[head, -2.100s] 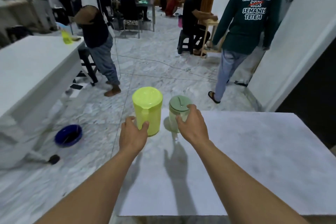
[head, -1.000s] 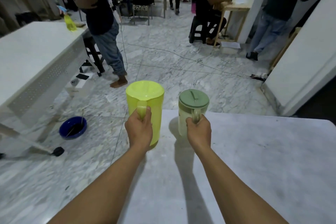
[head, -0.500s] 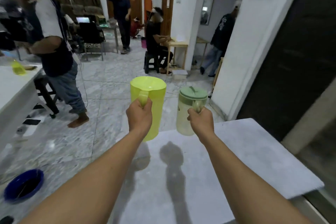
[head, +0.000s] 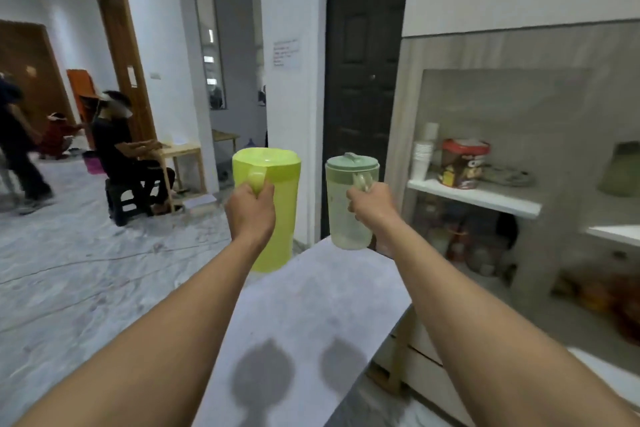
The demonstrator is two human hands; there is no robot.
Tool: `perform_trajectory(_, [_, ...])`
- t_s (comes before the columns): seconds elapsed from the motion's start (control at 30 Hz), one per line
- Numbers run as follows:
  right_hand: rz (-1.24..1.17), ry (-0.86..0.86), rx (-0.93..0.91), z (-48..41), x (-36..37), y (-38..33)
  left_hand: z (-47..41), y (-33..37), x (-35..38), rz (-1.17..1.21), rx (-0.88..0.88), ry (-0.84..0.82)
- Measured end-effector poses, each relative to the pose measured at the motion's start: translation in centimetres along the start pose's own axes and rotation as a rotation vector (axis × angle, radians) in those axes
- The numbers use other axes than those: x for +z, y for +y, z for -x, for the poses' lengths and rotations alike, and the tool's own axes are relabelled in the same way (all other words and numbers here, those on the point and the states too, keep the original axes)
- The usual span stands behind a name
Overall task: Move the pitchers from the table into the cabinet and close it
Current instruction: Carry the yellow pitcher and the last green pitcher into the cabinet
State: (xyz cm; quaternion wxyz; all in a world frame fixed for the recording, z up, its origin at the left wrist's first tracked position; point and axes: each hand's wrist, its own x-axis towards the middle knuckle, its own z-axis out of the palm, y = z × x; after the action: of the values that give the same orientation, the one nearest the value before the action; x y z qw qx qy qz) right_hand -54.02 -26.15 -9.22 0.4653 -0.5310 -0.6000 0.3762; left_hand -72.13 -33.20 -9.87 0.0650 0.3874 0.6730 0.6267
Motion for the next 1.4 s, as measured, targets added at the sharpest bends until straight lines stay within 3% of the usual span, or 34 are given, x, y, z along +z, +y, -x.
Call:
perform_trajectory(0.43, [0.056, 0.429, 0.069, 3.3, -22.5, 0.8, 8.8, 13.2, 13.9, 0.244, 0.120, -0.393])
perform_trajectory(0.73, [0.162, 0.599, 0.116, 5.8, -38.3, 3.5, 18.9, 22.0, 24.5, 0.379, 0.181, -0.596])
perform_trajectory(1.17, [0.176, 0.750, 0.155, 7.1, -58.5, 9.9, 33.2, 31.3, 37.6, 0.516, 0.146, -0.757])
perform_trajectory(1.4, [0.142, 0.765, 0.172, 4.5, -63.9, 13.5, 35.4, 33.0, 44.3, 0.500, 0.141, -0.758])
